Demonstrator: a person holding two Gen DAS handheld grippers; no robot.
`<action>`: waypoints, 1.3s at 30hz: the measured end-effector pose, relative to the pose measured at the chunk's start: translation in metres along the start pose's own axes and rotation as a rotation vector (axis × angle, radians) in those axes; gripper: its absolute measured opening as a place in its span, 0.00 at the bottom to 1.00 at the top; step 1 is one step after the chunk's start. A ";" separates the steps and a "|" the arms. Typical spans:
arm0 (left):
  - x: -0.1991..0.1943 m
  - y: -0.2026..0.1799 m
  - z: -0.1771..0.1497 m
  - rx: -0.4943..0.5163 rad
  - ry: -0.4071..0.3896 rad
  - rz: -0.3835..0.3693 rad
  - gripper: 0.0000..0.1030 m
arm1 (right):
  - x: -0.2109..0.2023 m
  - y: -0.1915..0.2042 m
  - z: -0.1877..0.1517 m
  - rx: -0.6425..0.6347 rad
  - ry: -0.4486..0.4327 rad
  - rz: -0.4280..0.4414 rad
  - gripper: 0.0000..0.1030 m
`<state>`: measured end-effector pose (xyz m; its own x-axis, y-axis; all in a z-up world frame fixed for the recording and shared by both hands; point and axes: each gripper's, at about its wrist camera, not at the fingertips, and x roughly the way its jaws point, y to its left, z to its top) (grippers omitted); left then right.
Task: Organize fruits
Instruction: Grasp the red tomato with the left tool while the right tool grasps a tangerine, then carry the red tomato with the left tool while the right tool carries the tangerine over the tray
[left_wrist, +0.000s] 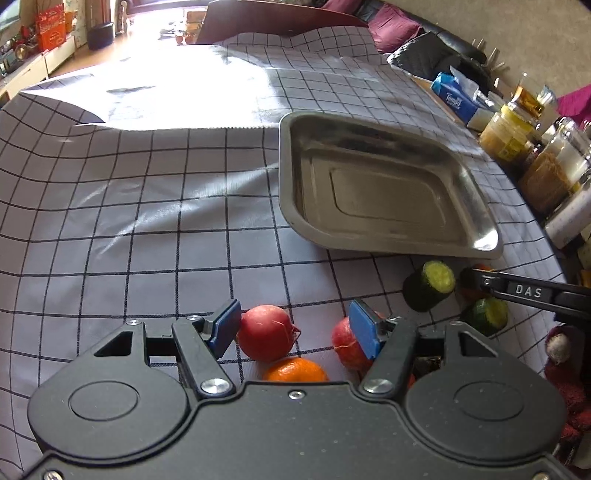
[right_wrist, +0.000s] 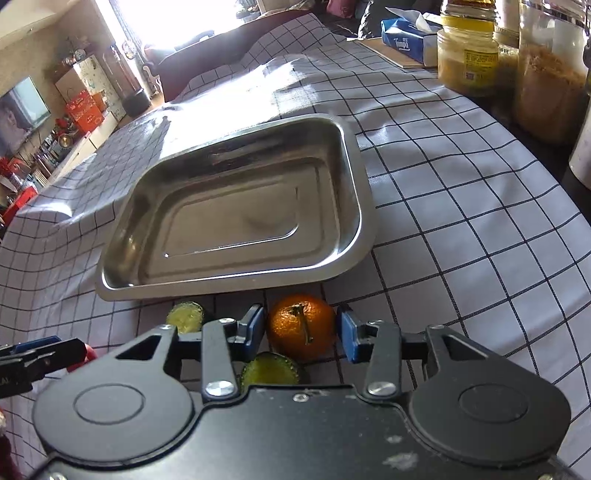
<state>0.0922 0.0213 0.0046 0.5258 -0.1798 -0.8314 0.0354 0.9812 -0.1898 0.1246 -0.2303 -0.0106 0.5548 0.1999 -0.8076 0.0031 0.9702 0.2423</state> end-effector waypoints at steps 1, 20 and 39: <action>0.001 -0.001 0.000 0.005 0.002 0.012 0.65 | 0.000 0.002 -0.001 -0.008 -0.005 -0.009 0.44; 0.018 0.001 -0.003 0.055 0.063 0.086 0.44 | 0.000 0.005 -0.003 -0.016 -0.012 -0.025 0.41; -0.004 -0.006 0.018 -0.029 0.071 0.002 0.44 | -0.019 -0.008 0.002 0.042 -0.025 0.063 0.41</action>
<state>0.1052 0.0173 0.0184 0.4639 -0.1832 -0.8667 0.0092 0.9793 -0.2020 0.1160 -0.2418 0.0043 0.5753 0.2560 -0.7768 0.0027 0.9491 0.3148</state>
